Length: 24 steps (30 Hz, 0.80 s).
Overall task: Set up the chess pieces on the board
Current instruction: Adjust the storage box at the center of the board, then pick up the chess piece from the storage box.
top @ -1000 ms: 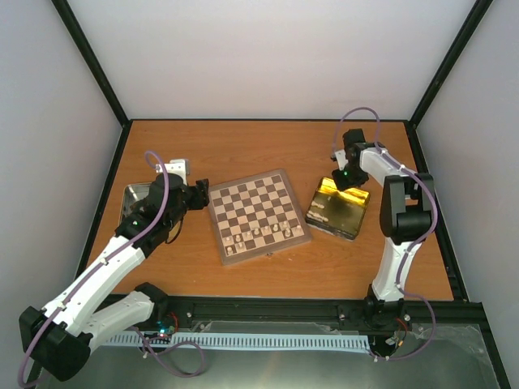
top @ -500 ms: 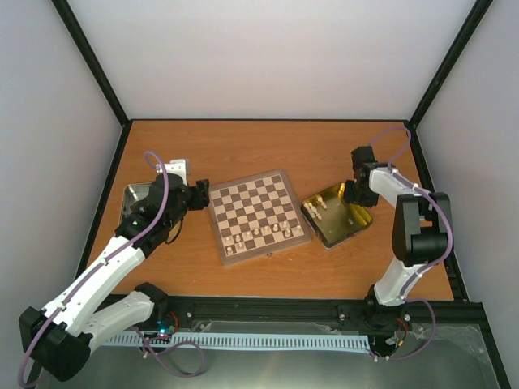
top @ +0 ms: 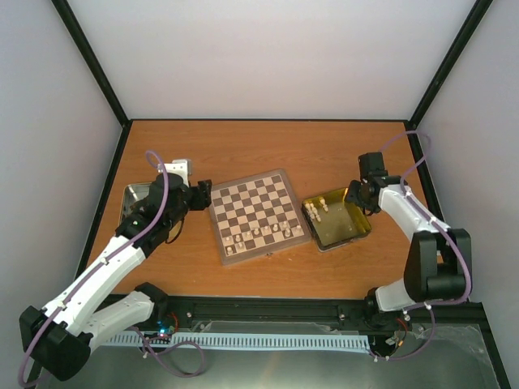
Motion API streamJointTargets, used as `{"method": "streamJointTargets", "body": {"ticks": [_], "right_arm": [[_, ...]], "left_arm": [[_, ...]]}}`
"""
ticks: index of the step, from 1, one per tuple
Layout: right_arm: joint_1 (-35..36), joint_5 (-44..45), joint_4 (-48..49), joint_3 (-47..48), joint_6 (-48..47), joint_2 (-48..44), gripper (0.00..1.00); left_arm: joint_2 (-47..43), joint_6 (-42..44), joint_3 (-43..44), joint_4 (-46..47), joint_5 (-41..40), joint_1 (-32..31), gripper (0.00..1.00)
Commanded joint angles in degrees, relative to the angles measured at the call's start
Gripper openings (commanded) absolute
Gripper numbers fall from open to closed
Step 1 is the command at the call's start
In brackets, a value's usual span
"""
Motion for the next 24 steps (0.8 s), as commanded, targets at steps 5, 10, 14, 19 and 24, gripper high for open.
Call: {"method": "streamJointTargets", "body": {"ticks": [5, 10, 14, 19, 24], "right_arm": [[9.21, -2.19, 4.43, 0.01, -11.07, -3.40, 0.57], [11.95, -4.64, 8.31, -1.45, -12.43, 2.40, 0.49], [11.97, -5.57, 11.92, -1.57, -12.70, 6.44, 0.46], [11.97, -5.78, 13.76, -0.42, -13.30, 10.94, 0.43], [11.96, -6.23, 14.27, 0.17, -13.94, 13.14, 0.40]], "left_arm": [[0.91, -0.36, -0.19, 3.46, 3.85, -0.23, 0.68], [0.90, -0.57, -0.61, 3.69, 4.67, -0.23, 0.68], [1.26, -0.69, -0.86, 3.94, 5.52, -0.23, 0.68], [1.84, -0.75, -0.72, 4.02, 5.94, -0.23, 0.68], [1.93, -0.83, -0.82, 4.20, 6.29, -0.24, 0.68]]}}
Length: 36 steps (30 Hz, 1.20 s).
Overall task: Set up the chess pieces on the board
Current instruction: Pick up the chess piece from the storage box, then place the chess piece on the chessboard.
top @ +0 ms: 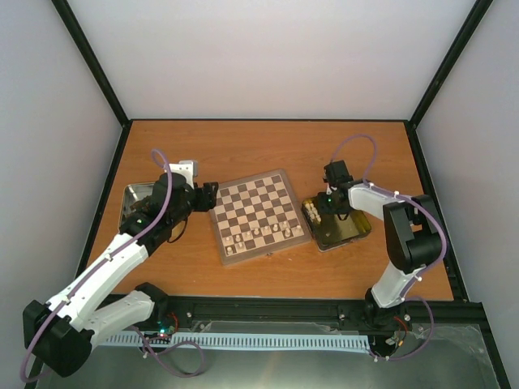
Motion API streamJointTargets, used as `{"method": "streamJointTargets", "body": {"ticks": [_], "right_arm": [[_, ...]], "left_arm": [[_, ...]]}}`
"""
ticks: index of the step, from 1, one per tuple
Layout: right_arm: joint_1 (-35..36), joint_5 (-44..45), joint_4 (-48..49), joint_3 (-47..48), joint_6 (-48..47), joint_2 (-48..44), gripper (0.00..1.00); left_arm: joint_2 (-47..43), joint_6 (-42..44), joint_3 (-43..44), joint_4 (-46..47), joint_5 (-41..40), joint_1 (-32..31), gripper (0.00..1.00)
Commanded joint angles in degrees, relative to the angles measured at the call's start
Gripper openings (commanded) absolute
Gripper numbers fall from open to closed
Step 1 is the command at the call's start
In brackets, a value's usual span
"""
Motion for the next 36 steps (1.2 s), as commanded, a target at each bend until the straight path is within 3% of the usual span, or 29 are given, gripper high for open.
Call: {"method": "streamJointTargets", "body": {"ticks": [1, 5, 8, 10, 18, 23, 30, 36], "right_arm": [[0.21, 0.16, 1.90, 1.52, -1.04, 1.56, 0.39], [0.28, 1.90, 0.53, 2.08, -0.58, 3.47, 0.30], [0.29, 3.53, -0.62, 2.36, -0.22, 4.22, 0.12], [0.36, 3.83, -0.61, 1.89, 0.12, 3.19, 0.06], [2.36, -0.43, 4.40, -2.31, -1.10, -9.85, 0.06], [6.95, -15.06, 6.80, -3.46, -6.17, -17.53, 0.09], [18.37, -30.37, 8.62, -0.52, -10.55, -18.31, 0.13], [25.30, -32.60, 11.94, 3.13, -10.30, -15.93, 0.14]], "left_arm": [[0.16, -0.80, 0.13, 1.86, 0.73, -0.23, 0.68], [0.02, -0.79, 0.05, 1.82, 0.98, -0.23, 0.68], [0.02, -0.79, -0.10, 2.07, 1.58, -0.23, 0.68], [0.17, -0.85, -0.16, 2.27, 2.69, -0.23, 0.70], [0.77, -2.83, -1.03, 6.09, 15.07, -0.23, 0.74], [1.32, -4.84, -0.12, 9.48, 24.37, -0.20, 0.77], [4.66, -7.91, 0.64, 14.92, 40.29, -0.19, 0.90], [7.84, -10.04, 0.90, 13.77, 42.29, -0.20, 0.90]]}}
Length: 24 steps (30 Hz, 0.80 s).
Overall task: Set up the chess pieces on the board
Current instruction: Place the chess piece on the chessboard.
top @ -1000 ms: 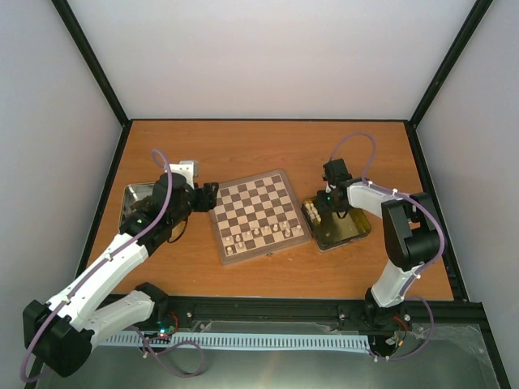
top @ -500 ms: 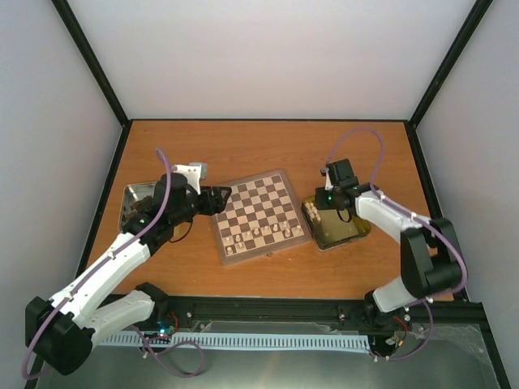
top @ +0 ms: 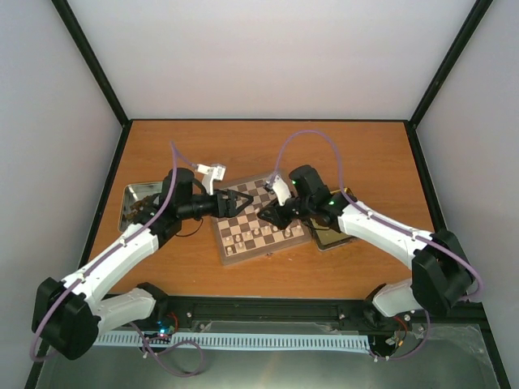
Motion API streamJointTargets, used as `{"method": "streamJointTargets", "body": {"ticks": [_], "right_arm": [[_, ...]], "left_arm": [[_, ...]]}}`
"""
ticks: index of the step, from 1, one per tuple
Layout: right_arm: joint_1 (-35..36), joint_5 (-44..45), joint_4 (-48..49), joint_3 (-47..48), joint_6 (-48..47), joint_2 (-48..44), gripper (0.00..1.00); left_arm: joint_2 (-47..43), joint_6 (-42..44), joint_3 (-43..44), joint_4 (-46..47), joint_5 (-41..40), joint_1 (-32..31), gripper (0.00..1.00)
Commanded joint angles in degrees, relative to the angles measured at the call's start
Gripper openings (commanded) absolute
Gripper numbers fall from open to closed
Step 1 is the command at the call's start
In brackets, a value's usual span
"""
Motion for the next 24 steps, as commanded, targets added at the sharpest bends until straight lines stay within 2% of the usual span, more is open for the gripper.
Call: {"method": "streamJointTargets", "body": {"ticks": [1, 8, 14, 21, 24], "right_arm": [[3.34, -4.45, 4.87, 3.87, -0.97, 1.87, 0.14], [5.17, -3.75, 6.67, 5.87, -0.25, 3.43, 0.13], [5.35, -2.82, 8.04, 6.29, 0.38, 3.85, 0.13], [5.36, -1.37, 10.92, 5.11, 2.80, 3.52, 0.12], [5.36, 0.53, 13.22, 3.61, 4.63, 2.17, 0.13]], "left_arm": [[1.65, -2.83, 1.87, 1.67, 4.15, -0.22, 0.89], [2.57, -9.00, -1.37, 4.34, 4.05, -0.23, 0.65], [3.57, -11.08, -2.42, 4.34, 2.88, -0.22, 0.53], [3.94, -16.63, -4.15, 9.91, 5.70, -0.23, 0.27], [3.34, -17.11, -3.99, 9.74, 5.82, -0.18, 0.23]]}}
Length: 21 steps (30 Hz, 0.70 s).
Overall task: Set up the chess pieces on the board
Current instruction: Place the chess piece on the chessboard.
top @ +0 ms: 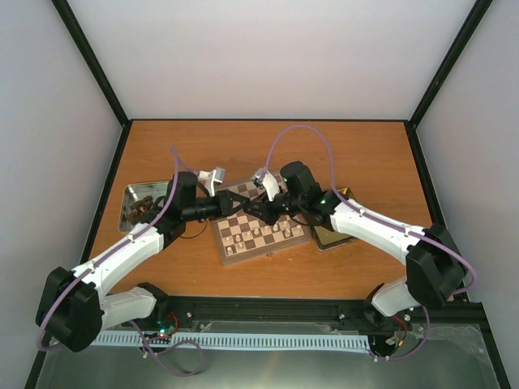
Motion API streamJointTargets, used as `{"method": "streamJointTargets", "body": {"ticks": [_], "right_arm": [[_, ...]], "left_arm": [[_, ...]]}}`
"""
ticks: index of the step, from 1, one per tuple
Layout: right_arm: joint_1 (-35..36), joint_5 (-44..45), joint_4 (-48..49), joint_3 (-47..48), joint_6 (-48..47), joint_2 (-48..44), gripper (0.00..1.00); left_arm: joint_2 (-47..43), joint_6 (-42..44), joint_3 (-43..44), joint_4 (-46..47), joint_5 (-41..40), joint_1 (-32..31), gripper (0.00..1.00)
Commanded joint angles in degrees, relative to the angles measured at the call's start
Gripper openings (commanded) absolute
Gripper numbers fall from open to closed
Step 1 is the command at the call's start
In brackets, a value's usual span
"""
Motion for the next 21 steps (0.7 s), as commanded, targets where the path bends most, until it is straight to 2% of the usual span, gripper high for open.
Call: {"method": "streamJointTargets", "body": {"ticks": [1, 5, 8, 11, 15, 18, 21], "right_arm": [[0.53, 3.57, 7.35, -1.72, 3.22, -1.97, 0.13], [0.53, 6.38, 10.00, -3.26, 6.32, -4.19, 0.19], [0.53, 7.23, 11.30, -4.77, 11.03, -5.79, 0.37], [0.53, 5.27, 14.71, -7.38, 16.69, -8.00, 0.48], [0.62, 2.70, 30.34, -15.08, 30.61, -12.77, 0.60], [1.22, 2.54, 44.36, -19.65, 41.55, -14.58, 0.61], [1.79, 4.59, 52.11, -22.46, 49.40, -15.14, 0.61]], "left_arm": [[-0.78, -2.89, -0.19, 2.73, 2.28, -0.35, 0.21], [-1.89, -4.60, -1.09, 3.83, 2.65, -0.36, 0.15], [-3.21, -5.61, -1.03, 4.92, 2.37, -0.36, 0.14], [-5.56, -7.23, -0.83, 6.75, 0.74, -0.36, 0.14], [-7.33, -11.50, 0.71, 7.86, -0.55, -0.38, 0.14], [-8.00, -16.99, 1.03, 9.87, -0.73, -0.36, 0.15], [-8.12, -21.15, 1.99, 11.56, -0.13, -0.34, 0.15]]}}
